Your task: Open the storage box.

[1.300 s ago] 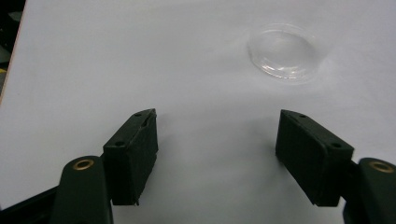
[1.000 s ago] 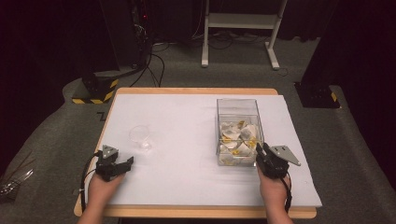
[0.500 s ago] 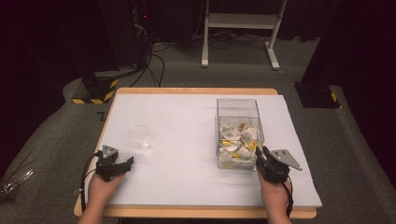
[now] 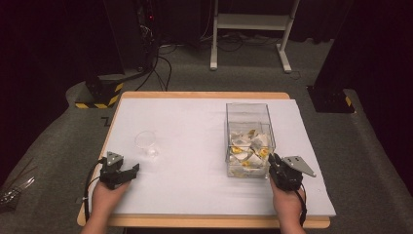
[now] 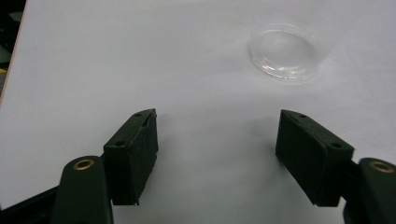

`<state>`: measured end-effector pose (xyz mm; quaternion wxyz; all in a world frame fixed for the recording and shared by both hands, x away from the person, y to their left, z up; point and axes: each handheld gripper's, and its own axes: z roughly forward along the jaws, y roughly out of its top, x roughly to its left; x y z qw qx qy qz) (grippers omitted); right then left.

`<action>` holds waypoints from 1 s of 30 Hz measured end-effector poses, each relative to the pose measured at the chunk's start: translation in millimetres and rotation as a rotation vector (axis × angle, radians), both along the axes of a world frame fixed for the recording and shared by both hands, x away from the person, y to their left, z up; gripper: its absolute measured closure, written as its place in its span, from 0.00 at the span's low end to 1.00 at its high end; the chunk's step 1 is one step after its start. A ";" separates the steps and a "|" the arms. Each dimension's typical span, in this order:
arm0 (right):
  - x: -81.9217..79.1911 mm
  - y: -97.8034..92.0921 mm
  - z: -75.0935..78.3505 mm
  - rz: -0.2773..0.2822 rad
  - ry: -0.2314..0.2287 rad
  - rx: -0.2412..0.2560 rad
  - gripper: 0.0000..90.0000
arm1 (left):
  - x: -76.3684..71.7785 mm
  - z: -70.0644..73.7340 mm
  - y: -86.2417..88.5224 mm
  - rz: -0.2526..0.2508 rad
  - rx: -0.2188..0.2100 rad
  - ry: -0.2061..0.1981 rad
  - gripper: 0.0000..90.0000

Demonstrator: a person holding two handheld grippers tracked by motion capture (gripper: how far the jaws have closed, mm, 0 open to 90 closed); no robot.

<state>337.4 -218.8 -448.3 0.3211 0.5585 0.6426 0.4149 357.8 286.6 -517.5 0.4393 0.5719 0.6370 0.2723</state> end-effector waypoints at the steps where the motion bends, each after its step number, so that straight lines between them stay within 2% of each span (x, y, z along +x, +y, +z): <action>1: -0.9 -0.1 0.2 -0.001 0.001 -0.003 0.89 | 0.1 0.0 0.0 0.000 -0.001 -0.001 0.33; 30: -31.4 -8.0 -1.5 0.041 0.002 -0.014 0.91 | -0.1 0.1 0.2 -0.002 0.003 0.002 0.33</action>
